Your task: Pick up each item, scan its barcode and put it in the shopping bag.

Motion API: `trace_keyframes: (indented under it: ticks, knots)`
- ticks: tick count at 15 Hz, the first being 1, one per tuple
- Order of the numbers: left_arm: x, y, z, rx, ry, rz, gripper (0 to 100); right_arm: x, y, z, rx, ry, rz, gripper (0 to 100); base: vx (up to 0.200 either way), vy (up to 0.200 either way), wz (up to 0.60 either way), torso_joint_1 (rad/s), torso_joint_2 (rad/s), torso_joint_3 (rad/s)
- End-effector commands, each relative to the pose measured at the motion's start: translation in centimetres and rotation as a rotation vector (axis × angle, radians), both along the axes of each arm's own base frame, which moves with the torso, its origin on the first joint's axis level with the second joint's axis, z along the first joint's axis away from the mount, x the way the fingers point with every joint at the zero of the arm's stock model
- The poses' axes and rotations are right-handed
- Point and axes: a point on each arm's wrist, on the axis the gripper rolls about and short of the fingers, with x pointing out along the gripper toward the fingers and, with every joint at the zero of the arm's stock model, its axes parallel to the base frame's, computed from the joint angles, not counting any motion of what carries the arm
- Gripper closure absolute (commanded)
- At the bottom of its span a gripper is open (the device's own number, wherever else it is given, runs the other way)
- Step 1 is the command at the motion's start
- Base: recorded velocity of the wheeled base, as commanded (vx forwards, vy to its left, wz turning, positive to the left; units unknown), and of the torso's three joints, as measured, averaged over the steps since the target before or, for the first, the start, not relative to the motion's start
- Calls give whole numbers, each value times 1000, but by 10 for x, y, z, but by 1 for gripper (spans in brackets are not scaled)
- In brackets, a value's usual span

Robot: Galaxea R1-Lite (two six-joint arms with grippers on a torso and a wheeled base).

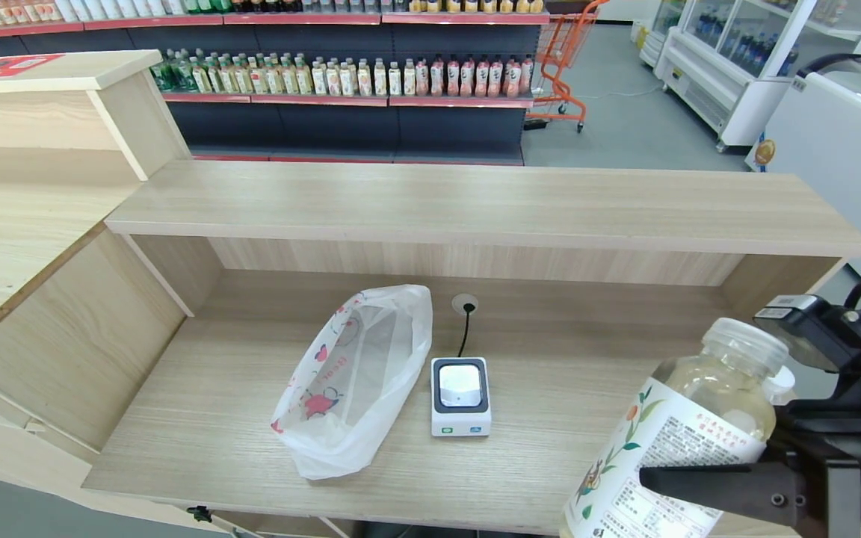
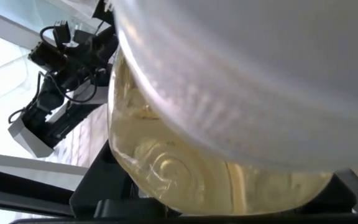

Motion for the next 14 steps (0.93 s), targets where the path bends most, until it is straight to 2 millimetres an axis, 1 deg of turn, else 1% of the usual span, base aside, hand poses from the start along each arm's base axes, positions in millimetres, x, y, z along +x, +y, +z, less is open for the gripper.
trace_keyframes:
  ticks: [1, 8, 11, 14]
  knots:
    - [0, 0, 0, 0, 1, 0, 0, -3, -2, 3, 6, -12, -9, 100, 0, 0, 0, 0, 0, 0]
    - [0, 0, 0, 0, 1, 0, 0, -1, -2, 3, 1, -17, -37, 100, 0, 0, 0, 0, 0, 0]
    - [0, 0, 0, 0, 1, 0, 0, -1, -3, 4, -6, -31, -80, 100, 0, 0, 0, 0, 0, 0]
    - [0, 0, 0, 0, 1, 0, 0, -1, -2, 9, 4, -52, -76, 100, 0, 0, 0, 0, 0, 0]
